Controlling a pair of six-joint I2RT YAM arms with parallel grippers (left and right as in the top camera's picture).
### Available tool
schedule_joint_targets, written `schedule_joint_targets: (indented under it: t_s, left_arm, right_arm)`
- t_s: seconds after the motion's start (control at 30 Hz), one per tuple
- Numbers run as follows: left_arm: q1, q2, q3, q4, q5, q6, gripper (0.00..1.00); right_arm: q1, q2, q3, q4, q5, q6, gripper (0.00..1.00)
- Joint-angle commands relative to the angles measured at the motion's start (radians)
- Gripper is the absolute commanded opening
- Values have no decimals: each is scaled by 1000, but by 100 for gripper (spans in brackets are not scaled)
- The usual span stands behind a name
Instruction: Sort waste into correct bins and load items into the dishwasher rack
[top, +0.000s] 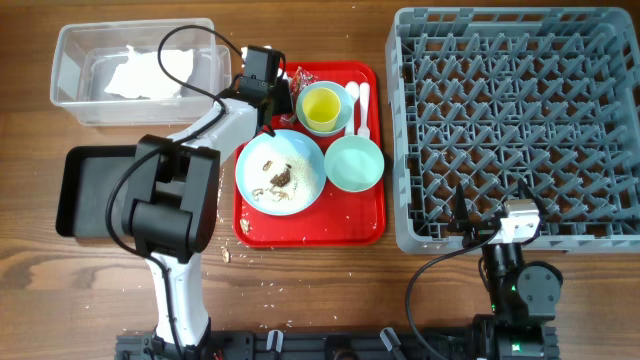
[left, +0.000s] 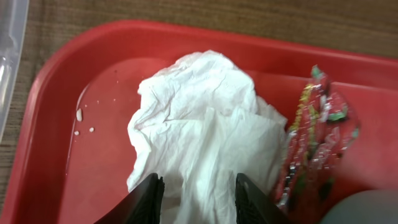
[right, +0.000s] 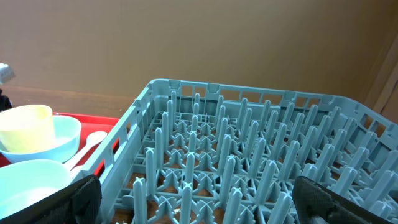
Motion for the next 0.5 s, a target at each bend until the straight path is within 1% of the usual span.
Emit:
schedule_joint_targets:
  t_s: [0.0,0.03,0.07,0.1,0.17,0.33,0.47]
  left_arm:
    - [2,47,8,-4,-49,13,38]
    - [1,47,8,-6,-60,13,37]
    - [1,46,8,-5,-66,13,31]
    - [1,46,9,-3,-65,12,20]
    - [1,45,9,-5,-65,12,4]
    - [-1,-28,9,-35,-61,-45,4]
    - [3,-169,9,-39,-66,-45,4]
  right_arm:
    - [-5,2,-2,2,13,-10,100]
    - [-5,2,-2,2,13,-10,100]
    - [-5,2,-2,2,13,-10,100]
    - [-5,2,-2,2,13,-10,100]
    - [-5,2,-2,2,13,-10,100]
    - [-5,2,-2,2,13,-10,100]
    - [-5,2,-2,2,13,-10,100]
